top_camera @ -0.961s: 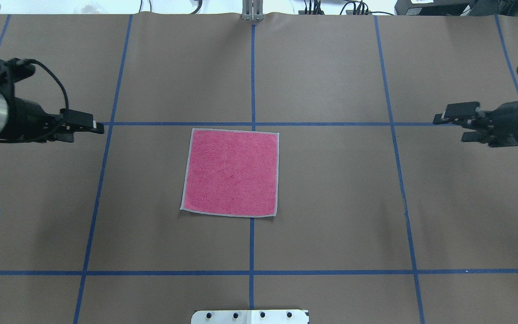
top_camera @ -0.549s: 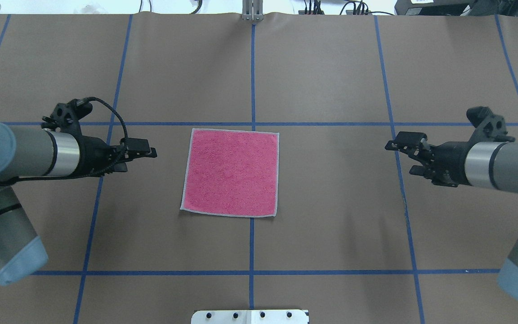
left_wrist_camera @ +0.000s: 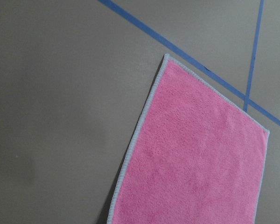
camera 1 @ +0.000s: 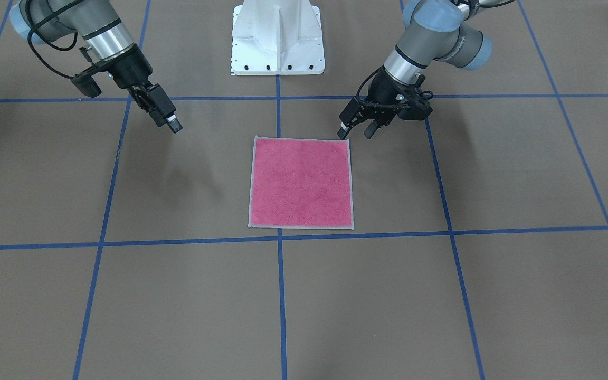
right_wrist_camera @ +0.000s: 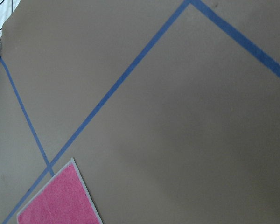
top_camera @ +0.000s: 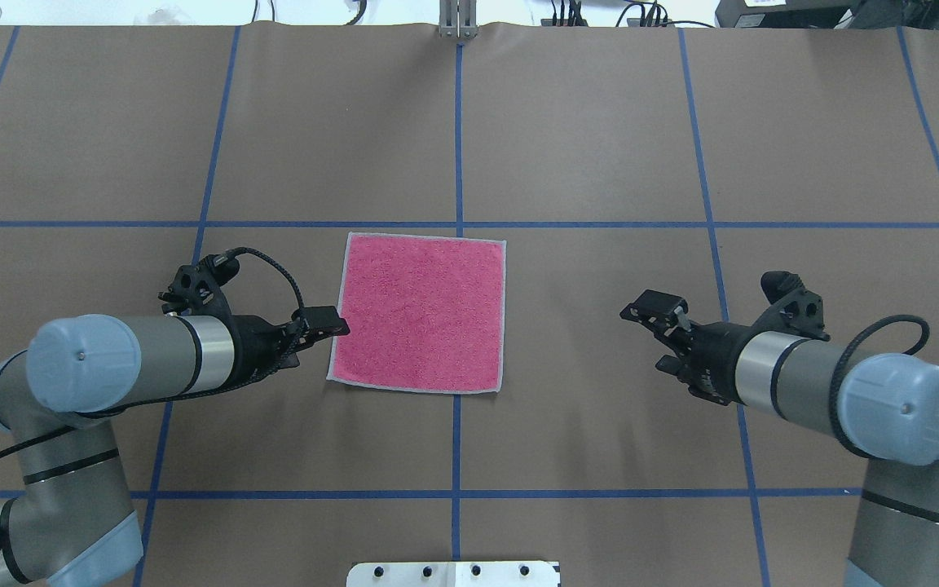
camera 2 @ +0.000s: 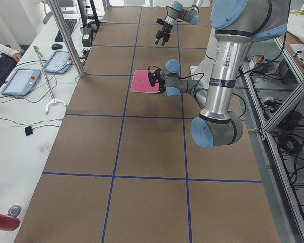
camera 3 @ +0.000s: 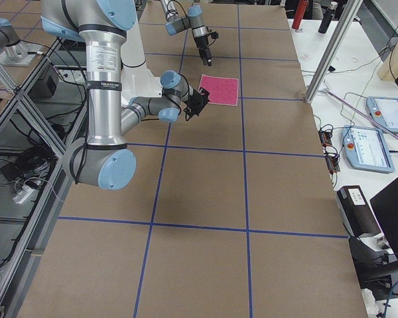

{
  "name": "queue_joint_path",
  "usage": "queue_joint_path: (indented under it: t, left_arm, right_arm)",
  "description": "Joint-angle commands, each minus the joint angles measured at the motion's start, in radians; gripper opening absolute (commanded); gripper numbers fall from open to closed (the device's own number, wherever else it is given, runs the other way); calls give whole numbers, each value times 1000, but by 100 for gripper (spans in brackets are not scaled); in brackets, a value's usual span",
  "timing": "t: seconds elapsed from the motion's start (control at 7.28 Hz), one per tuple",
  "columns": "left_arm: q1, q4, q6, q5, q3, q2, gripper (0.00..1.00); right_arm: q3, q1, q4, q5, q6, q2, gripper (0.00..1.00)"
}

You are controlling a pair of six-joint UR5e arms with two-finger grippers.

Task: Fold towel twice with both arms
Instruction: 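Move the left gripper to a near towel corner while the right approaches the other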

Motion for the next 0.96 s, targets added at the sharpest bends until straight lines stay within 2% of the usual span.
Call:
queue_joint_path:
  t: [0.0,0.14,0.41,0.82]
  left_arm:
    - [16,0,-25,26,71,-48,95]
    - [20,-1,-24,33,106,-69,95]
    - [36,0,-24,33,111,-69,92]
    - [37,0,-22,34,108,-63,70]
  right_arm:
    - [-5,-68,-235,-85,40,169,95]
    - [-7,-93,-241,-113,40,177,96]
    - [-7,-130,-239,-167,40,184,98]
    - [-8,-138,-239,-170,40,186,98]
